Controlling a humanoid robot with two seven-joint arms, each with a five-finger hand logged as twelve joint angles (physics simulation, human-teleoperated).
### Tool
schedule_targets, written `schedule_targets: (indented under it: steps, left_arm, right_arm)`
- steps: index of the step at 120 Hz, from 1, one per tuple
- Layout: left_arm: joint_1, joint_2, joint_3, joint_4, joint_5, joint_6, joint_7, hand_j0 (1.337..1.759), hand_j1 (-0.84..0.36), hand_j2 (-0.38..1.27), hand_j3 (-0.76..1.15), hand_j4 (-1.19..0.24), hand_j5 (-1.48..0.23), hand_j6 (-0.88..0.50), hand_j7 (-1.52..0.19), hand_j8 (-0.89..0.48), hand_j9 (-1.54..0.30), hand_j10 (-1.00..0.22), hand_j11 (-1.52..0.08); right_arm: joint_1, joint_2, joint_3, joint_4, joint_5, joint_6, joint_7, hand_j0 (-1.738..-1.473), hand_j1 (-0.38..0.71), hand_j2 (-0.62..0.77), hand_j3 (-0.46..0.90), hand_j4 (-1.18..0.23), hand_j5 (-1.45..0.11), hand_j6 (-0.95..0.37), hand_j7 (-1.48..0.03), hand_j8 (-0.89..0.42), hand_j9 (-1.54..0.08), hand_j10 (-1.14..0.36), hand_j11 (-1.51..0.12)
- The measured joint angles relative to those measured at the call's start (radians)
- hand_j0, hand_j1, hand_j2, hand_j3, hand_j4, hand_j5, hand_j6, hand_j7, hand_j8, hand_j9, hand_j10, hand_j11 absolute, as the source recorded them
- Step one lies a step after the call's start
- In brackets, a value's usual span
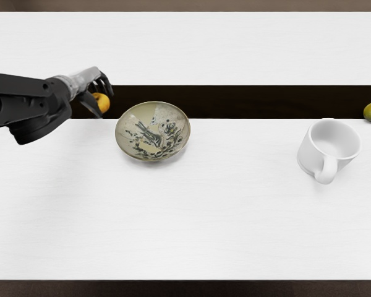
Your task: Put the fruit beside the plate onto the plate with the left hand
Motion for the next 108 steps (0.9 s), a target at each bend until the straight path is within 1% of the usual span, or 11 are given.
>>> schedule_targets:
  steps: [3, 7, 15, 22, 31, 37, 54, 55, 62, 83, 108]
  left_arm:
    - [-0.003, -0.010, -0.001, 0.000, 0.000, 0.000, 0.001, 1.657, -0.32, 0.36, 0.00, -0.62, -0.84, -0.50, -0.83, -0.46, -0.83, -0.63, -0.83]
    - [-0.009, -0.019, -0.002, 0.000, -0.001, 0.000, 0.000, 1.658, -0.32, 0.39, 0.00, -0.62, -0.84, -0.50, -0.83, -0.46, -0.83, -0.63, -0.83]
    - [-0.016, -0.038, -0.004, 0.000, -0.002, 0.000, 0.000, 1.658, -0.32, 0.37, 0.00, -0.62, -0.84, -0.50, -0.83, -0.45, -0.83, -0.63, -0.83]
    - [-0.024, -0.043, -0.006, 0.000, -0.004, 0.000, 0.000, 1.658, -0.32, 0.40, 0.00, -0.62, -0.84, -0.50, -0.83, -0.46, -0.83, -0.63, -0.83]
    - [-0.040, -0.076, -0.008, 0.000, -0.012, 0.000, 0.000, 1.658, -0.32, 0.40, 0.00, -0.62, -0.84, -0.50, -0.83, -0.46, -0.83, -0.63, -0.83]
    - [-0.047, -0.096, -0.008, 0.000, -0.020, 0.000, 0.001, 1.658, -0.32, 0.38, 0.00, -0.63, -0.84, -0.50, -0.83, -0.46, -0.83, -0.63, -0.83]
    - [-0.063, -0.134, -0.010, 0.000, -0.043, 0.000, 0.000, 1.658, -0.32, 0.42, 0.00, -0.62, -0.84, -0.52, -0.83, -0.47, -0.83, -0.63, -0.83]
    - [-0.066, -0.137, -0.010, 0.000, -0.044, 0.000, 0.000, 1.658, -0.32, 0.43, 0.00, -0.62, -0.84, -0.50, -0.83, -0.47, -0.83, -0.63, -0.83]
    - [-0.075, -0.158, -0.011, 0.000, -0.054, 0.000, 0.000, 1.658, -0.32, 0.43, 0.00, -0.62, -0.84, -0.53, -0.84, -0.47, -0.83, -0.63, -0.83]
    - [-0.076, -0.200, -0.022, -0.001, -0.070, 0.000, 0.000, 1.658, -0.32, 0.44, 0.00, -0.63, -0.84, -0.54, -0.83, -0.48, -0.83, -0.63, -0.83]
    - [-0.067, -0.213, -0.035, -0.013, -0.082, -0.029, -0.001, 1.658, -0.32, 0.42, 0.00, -0.63, -0.84, -0.54, -0.83, -0.49, -0.83, -0.63, -0.83]
  right_arm:
    - [0.000, 0.000, 0.000, 0.000, 0.000, 0.000, 0.000, -1.658, -0.35, 0.00, 0.00, 0.00, 0.00, 0.00, 0.00, 0.00, 0.00, 0.00, 0.00]
    - [0.000, 0.000, 0.000, 0.000, 0.000, 0.000, 0.000, -1.658, -0.35, 0.00, 0.00, 0.00, 0.00, 0.00, 0.00, 0.00, 0.00, 0.00, 0.00]
    - [0.000, 0.000, 0.000, 0.000, 0.000, 0.000, 0.000, -1.658, -0.35, 0.00, 0.00, 0.00, 0.00, 0.00, 0.00, 0.00, 0.00, 0.00, 0.00]
    - [0.000, 0.000, 0.000, 0.000, 0.000, 0.000, 0.000, -1.658, -0.35, 0.00, 0.00, 0.00, 0.00, 0.00, 0.00, 0.00, 0.00, 0.00, 0.00]
    - [0.000, 0.000, 0.000, 0.000, 0.000, 0.000, 0.000, -1.658, -0.35, 0.00, 0.00, 0.00, 0.00, 0.00, 0.00, 0.00, 0.00, 0.00, 0.00]
    - [0.000, 0.000, 0.000, 0.000, 0.000, 0.000, 0.000, -1.658, -0.35, 0.00, 0.00, 0.00, 0.00, 0.00, 0.00, 0.00, 0.00, 0.00, 0.00]
    - [0.000, 0.000, 0.000, 0.000, 0.000, 0.000, 0.000, -1.658, -0.35, 0.00, 0.00, 0.00, 0.00, 0.00, 0.00, 0.00, 0.00, 0.00, 0.00]
    - [0.000, 0.000, 0.000, 0.000, 0.000, 0.000, 0.000, -1.658, -0.35, 0.00, 0.00, 0.00, 0.00, 0.00, 0.00, 0.00, 0.00, 0.00, 0.00]
    - [0.000, 0.000, 0.000, 0.000, 0.000, 0.000, 0.000, -1.658, -0.35, 0.00, 0.00, 0.00, 0.00, 0.00, 0.00, 0.00, 0.00, 0.00, 0.00]
    - [0.000, 0.000, 0.000, 0.000, 0.000, 0.000, 0.000, -1.658, -0.35, 0.00, 0.00, 0.00, 0.00, 0.00, 0.00, 0.00, 0.00, 0.00, 0.00]
    - [0.000, 0.000, 0.000, 0.000, 0.000, 0.000, 0.000, -1.658, -0.35, 0.00, 0.00, 0.00, 0.00, 0.00, 0.00, 0.00, 0.00, 0.00, 0.00]
